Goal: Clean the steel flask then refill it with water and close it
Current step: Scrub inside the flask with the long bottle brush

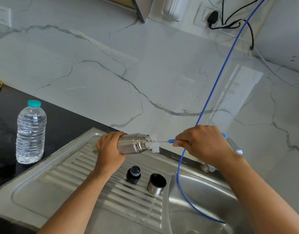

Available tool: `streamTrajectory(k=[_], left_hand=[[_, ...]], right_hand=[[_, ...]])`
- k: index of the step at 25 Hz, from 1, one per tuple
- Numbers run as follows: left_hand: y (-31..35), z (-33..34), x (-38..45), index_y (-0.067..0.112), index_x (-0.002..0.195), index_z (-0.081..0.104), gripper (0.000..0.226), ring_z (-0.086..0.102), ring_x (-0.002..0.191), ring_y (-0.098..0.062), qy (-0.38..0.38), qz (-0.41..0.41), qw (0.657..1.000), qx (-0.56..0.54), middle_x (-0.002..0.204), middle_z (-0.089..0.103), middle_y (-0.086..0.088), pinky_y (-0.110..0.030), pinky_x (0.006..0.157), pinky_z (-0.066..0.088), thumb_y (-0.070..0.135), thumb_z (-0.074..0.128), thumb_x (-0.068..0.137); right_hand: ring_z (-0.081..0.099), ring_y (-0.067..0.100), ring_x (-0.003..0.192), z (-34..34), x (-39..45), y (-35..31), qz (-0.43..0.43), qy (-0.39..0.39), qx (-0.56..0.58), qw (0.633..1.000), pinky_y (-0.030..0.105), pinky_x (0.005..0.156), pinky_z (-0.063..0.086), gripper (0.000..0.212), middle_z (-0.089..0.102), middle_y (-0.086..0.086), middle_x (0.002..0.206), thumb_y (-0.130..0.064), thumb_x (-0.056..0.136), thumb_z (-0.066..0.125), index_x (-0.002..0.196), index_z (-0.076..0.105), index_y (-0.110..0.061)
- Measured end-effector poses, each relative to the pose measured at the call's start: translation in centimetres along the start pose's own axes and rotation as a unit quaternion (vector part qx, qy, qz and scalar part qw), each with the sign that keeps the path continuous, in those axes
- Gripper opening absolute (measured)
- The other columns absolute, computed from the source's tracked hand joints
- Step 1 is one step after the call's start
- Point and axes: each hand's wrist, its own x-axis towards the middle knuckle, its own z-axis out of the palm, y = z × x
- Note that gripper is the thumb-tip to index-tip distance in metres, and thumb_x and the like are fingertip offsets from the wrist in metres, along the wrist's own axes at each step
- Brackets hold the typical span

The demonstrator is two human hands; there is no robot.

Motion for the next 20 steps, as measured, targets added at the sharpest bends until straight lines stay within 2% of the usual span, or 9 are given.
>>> streamTrajectory(k=[3,6,8,12,15,18,20], left_hand=[[0.4,0.5,-0.3,0.023,0.115,0.064,0.070,0.056,0.104,-0.021,-0.002,-0.006,1.000,0.006,0.106,0.059,0.015,-0.039,0.093,0.033,-0.010,0.078,0.054],[0.6,0.4,-0.5,0.023,0.115,0.064,0.071,0.056,0.107,-0.019,-0.010,0.012,1.000,0.003,0.109,0.061,0.013,-0.039,0.096,0.033,-0.010,0.079,0.055],[0.3,0.2,-0.3,0.025,0.115,0.063,0.071,0.055,0.107,-0.017,-0.010,0.014,1.000,0.004,0.108,0.060,0.015,-0.037,0.097,0.032,-0.009,0.079,0.055],[0.0,0.0,0.2,0.024,0.116,0.064,0.068,0.054,0.108,-0.017,-0.003,-0.016,1.000,0.003,0.110,0.062,0.012,-0.037,0.097,0.032,-0.009,0.077,0.058],[0.5,0.4,-0.4,0.024,0.114,0.064,0.069,0.056,0.104,-0.018,0.004,-0.011,1.000,-0.005,0.107,0.062,0.013,-0.038,0.091,0.032,-0.010,0.075,0.055],[0.6,0.3,-0.4,0.025,0.115,0.064,0.070,0.055,0.106,-0.017,0.000,0.017,1.000,-0.013,0.108,0.061,0.015,-0.038,0.094,0.034,-0.010,0.075,0.055],[0.3,0.0,0.0,0.026,0.116,0.064,0.070,0.055,0.107,-0.017,0.001,0.009,1.000,-0.010,0.109,0.061,0.014,-0.039,0.097,0.035,-0.009,0.075,0.056]], right_hand=[[0.063,0.021,0.076,-0.2,0.0,-0.3,0.021,-0.008,-0.036,0.999,0.030,0.061,0.042,0.053,0.067,-0.004,0.082,-0.060,0.104,0.030,0.094,0.067,-0.024],[0.060,0.025,0.076,0.7,1.1,-3.8,-0.004,-0.036,-0.004,0.999,0.032,0.062,0.036,0.043,0.063,-0.003,0.081,-0.051,0.107,0.038,0.089,0.062,-0.021],[0.059,0.023,0.076,0.6,1.1,-3.8,-0.005,-0.039,0.021,0.999,0.032,0.064,0.039,0.042,0.060,-0.004,0.079,-0.053,0.107,0.037,0.087,0.059,-0.023],[0.060,0.015,0.075,-1.4,0.0,-0.6,0.034,-0.050,0.006,0.998,0.032,0.067,0.049,0.050,0.062,-0.007,0.076,-0.062,0.104,0.034,0.094,0.067,-0.027],[0.061,0.021,0.076,-1.6,1.0,-2.5,0.045,-0.042,-0.022,0.998,0.032,0.065,0.043,0.047,0.058,-0.004,0.077,-0.058,0.105,0.036,0.094,0.067,-0.024],[0.062,0.023,0.080,-0.7,1.6,-4.6,0.017,-0.057,0.025,0.998,0.035,0.074,0.051,0.047,0.061,-0.003,0.083,-0.057,0.105,0.036,0.097,0.068,-0.024],[0.064,0.020,0.085,-1.4,1.0,-3.2,0.033,-0.069,0.046,0.996,0.036,0.079,0.054,0.049,0.067,-0.006,0.089,-0.062,0.103,0.035,0.103,0.070,-0.028]])
